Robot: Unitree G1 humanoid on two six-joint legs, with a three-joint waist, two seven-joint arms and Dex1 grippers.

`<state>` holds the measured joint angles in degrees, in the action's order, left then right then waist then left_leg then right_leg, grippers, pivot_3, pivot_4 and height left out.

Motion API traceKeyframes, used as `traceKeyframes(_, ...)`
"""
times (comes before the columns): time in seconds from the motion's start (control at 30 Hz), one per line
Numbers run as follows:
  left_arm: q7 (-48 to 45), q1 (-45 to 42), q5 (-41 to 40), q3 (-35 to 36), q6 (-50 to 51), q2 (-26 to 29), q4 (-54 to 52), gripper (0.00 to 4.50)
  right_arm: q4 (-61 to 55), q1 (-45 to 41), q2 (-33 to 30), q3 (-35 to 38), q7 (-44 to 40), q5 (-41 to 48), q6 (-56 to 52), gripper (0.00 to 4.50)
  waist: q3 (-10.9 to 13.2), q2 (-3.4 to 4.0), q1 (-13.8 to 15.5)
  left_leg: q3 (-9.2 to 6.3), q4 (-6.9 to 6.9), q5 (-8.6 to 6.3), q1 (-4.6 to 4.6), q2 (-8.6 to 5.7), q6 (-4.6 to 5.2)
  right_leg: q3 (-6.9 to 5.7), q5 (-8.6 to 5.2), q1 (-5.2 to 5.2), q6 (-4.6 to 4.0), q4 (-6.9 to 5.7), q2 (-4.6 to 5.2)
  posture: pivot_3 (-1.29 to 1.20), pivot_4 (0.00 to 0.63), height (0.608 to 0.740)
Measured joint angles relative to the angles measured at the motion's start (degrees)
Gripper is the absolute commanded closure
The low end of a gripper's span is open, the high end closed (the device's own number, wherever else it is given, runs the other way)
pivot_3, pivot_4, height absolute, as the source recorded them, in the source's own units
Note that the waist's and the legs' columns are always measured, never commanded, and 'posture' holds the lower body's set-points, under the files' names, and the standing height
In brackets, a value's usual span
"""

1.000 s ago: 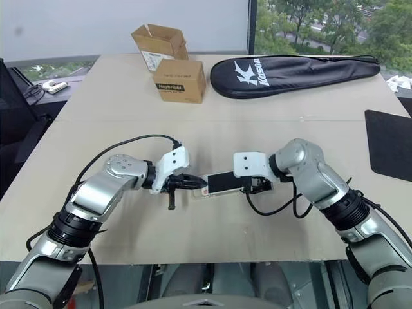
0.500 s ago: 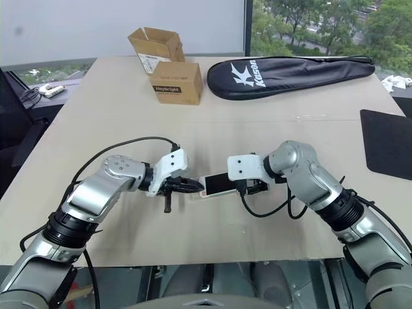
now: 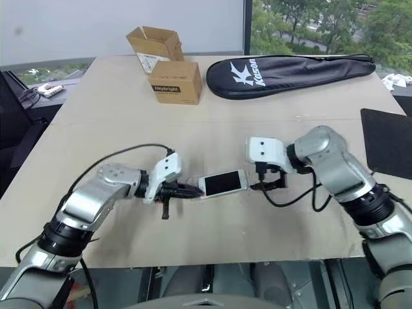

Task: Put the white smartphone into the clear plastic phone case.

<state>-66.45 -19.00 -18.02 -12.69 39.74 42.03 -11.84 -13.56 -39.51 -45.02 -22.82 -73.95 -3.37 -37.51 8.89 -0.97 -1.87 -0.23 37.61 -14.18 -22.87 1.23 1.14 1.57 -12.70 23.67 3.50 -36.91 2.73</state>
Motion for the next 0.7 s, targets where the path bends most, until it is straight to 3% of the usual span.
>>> traceKeyframes(0.1,-1.0,1.9,-1.4,2.0,-0.2,3.7,-0.7,4.5,0.7,0.1,-0.9,0.4,0.7,-0.2,0.4,1.25,0.0,-0.05,-0.2,0.0,0.0,0.0,0.01,0.02,0.0,-0.01,-0.02,0.01,-0.04,0.0,-0.02,0.0,0.15,0.74)
traceKeyframes(0.3,-1.0,4.3,-0.5,3.2,-2.4,7.8,1.2,4.5,3.4,1.0,-0.7,-1.1,3.1,-1.4,2.1,4.25,0.1,-0.02,-0.2,0.03,-0.04,0.0,0.02,0.02,0.0,-0.01,-0.05,0.01,-0.07,0.01,-0.01,0.0,0.15,0.74)
traceKeyframes(0.33,-0.9,4.1,-0.5,3.1,-2.8,7.5,1.5,4.5,3.6,1.0,-0.6,-1.2,3.5,-1.7,2.4,4.48,0.1,-0.01,-0.1,0.05,-0.04,0.0,0.02,0.01,0.0,0.0,-0.05,0.01,-0.09,0.02,0.0,0.0,0.15,0.74)
traceKeyframes(0.7,-0.8,1.2,0.8,0.9,-6.7,4.2,6.3,4.5,3.5,1.0,0.3,-1.7,4.4,-2.0,2.6,4.48,0.0,0.07,1.7,0.04,0.05,0.01,0.07,-0.04,0.0,-0.01,-0.16,-0.08,-0.28,0.01,0.03,0.0,0.15,0.74)
